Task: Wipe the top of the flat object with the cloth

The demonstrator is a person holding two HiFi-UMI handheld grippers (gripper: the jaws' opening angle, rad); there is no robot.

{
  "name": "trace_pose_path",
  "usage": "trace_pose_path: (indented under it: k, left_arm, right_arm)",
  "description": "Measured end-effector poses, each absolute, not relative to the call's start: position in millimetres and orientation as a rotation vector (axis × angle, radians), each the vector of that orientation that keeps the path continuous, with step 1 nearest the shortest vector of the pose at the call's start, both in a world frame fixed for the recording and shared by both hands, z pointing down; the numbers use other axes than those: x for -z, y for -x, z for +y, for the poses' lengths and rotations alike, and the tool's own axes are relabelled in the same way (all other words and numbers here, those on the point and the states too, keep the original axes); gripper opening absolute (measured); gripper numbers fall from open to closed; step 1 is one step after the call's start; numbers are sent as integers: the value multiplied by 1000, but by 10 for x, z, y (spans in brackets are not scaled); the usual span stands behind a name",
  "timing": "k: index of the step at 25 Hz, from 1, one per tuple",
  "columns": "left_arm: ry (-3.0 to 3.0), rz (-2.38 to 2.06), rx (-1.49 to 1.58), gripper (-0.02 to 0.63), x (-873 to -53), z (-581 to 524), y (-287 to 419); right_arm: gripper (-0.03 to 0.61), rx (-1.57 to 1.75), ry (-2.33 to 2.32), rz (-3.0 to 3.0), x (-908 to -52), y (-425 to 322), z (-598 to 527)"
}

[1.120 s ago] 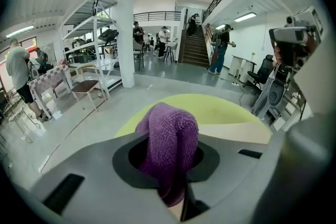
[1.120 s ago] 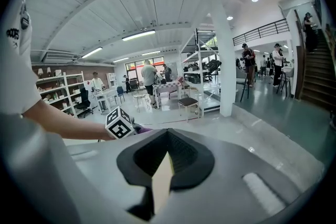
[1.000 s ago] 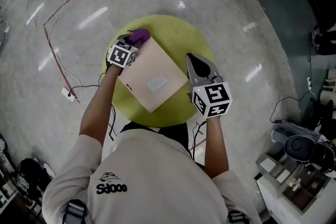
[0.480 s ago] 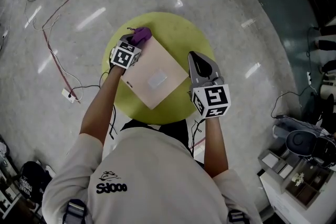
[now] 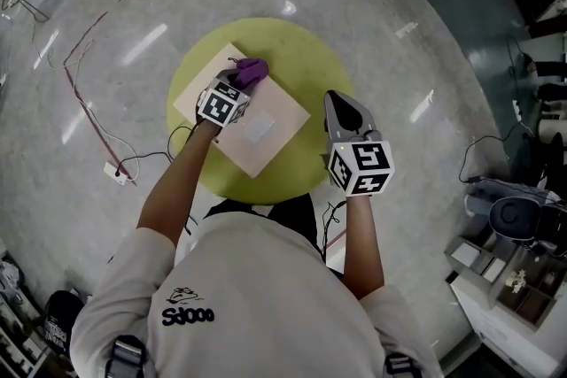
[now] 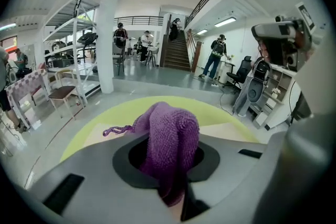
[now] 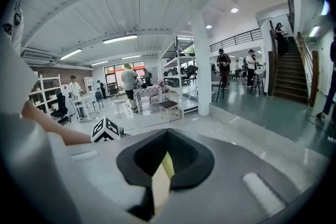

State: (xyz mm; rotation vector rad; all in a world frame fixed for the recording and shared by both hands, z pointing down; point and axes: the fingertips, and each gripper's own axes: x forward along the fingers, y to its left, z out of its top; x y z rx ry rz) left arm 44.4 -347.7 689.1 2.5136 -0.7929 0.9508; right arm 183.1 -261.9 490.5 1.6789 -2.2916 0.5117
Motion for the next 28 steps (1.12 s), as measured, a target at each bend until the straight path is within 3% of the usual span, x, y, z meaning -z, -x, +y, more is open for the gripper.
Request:
trace_pose_path:
  k: [28]
  left_arm:
    - [-2678,-170,-1124,65,-7009,-1851,-1526]
  right_arm:
    - [9,-580,-1887,-2178,-4876,-1980,-1818]
